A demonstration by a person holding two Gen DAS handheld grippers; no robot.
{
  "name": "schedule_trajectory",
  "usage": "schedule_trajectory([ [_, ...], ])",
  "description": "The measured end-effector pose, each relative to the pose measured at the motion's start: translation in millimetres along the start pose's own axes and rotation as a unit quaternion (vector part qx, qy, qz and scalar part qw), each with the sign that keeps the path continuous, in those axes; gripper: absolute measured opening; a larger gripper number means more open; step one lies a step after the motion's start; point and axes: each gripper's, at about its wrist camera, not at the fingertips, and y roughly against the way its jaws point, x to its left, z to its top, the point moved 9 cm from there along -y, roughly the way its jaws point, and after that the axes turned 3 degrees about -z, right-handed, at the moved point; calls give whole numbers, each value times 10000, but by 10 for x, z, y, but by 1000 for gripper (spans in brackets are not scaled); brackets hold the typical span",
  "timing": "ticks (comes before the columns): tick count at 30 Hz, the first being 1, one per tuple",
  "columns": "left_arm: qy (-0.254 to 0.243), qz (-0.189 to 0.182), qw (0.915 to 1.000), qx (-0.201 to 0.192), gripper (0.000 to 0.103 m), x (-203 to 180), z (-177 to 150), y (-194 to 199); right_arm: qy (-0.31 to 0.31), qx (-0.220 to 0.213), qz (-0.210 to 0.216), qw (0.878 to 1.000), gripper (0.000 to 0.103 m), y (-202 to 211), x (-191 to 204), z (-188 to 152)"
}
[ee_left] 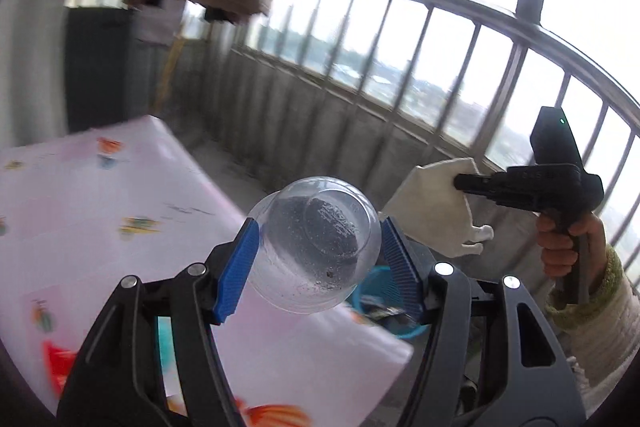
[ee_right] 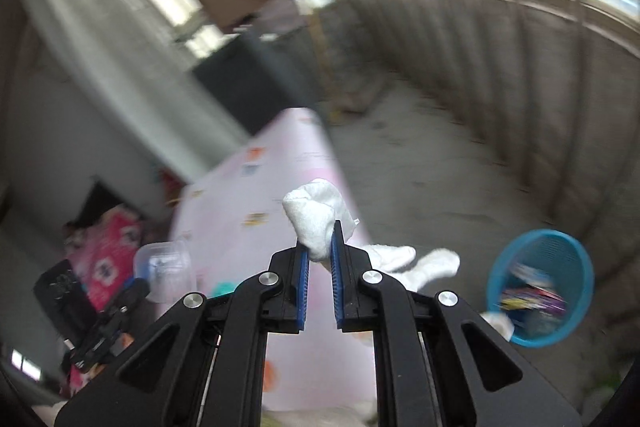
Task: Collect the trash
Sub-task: 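Carry cup and glove over the basket and open both tools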
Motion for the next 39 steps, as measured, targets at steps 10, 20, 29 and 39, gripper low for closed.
schedule_trajectory([
  [10, -41, -949, 9775, 1882, 60, -954, -477, -1799, -674, 379, -1258, 9890, 10, -324, -1656, -85],
  [20, -371, -1218, 9475, 2932, 60, -1650, -1001, -3008, -853, 700, -2070, 9721, 11, -1032, -2861, -195],
  [29, -202, -914, 9401, 3278, 81, -1767, -1344, -3591, -1124, 1033, -2632, 9526, 40, -1498, -3639, -527],
  [39, -84, -867, 9596, 2674, 81, -1542, -909, -3214, -1251, 916, -2543, 9546, 46, -1328, -3705, -669],
])
